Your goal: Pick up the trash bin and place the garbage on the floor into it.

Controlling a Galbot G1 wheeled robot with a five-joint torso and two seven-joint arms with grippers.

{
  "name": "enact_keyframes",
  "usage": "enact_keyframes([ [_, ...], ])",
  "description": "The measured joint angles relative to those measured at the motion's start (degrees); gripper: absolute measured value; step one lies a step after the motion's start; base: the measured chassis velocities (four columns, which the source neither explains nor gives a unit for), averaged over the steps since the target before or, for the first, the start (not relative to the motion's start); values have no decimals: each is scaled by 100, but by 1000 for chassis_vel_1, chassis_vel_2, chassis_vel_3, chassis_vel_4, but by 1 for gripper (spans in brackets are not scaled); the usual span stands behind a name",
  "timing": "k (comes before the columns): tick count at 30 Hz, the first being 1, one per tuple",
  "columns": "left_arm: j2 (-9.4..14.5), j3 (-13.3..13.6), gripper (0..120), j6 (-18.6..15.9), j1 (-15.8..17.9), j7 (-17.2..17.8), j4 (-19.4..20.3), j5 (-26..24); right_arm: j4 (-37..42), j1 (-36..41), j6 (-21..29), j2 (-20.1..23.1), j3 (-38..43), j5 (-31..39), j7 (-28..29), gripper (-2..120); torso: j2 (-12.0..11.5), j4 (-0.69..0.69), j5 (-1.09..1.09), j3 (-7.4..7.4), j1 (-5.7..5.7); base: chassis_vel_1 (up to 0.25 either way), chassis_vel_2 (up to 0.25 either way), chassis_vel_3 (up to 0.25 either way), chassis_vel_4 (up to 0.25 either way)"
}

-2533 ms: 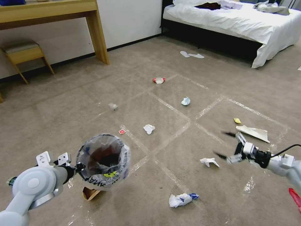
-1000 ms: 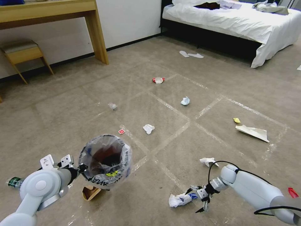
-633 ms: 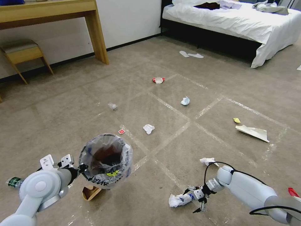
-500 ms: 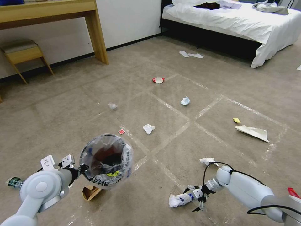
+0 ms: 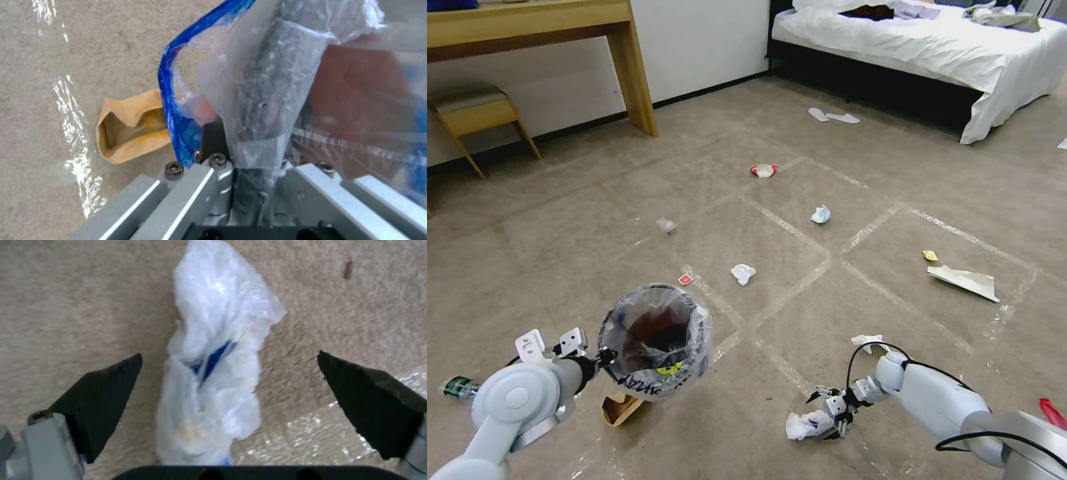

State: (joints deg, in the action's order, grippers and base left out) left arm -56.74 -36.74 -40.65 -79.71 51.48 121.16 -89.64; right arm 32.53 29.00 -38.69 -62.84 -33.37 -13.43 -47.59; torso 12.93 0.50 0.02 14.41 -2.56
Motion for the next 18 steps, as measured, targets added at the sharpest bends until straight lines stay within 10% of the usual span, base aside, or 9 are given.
enact_keyframes([
  [18, -61, 67, 0, 28, 14, -94, -23, 139, -268, -2, 15, -69, 115, -433, 370, 98, 0, 1, -1, 0, 0, 0, 0, 0, 0],
])
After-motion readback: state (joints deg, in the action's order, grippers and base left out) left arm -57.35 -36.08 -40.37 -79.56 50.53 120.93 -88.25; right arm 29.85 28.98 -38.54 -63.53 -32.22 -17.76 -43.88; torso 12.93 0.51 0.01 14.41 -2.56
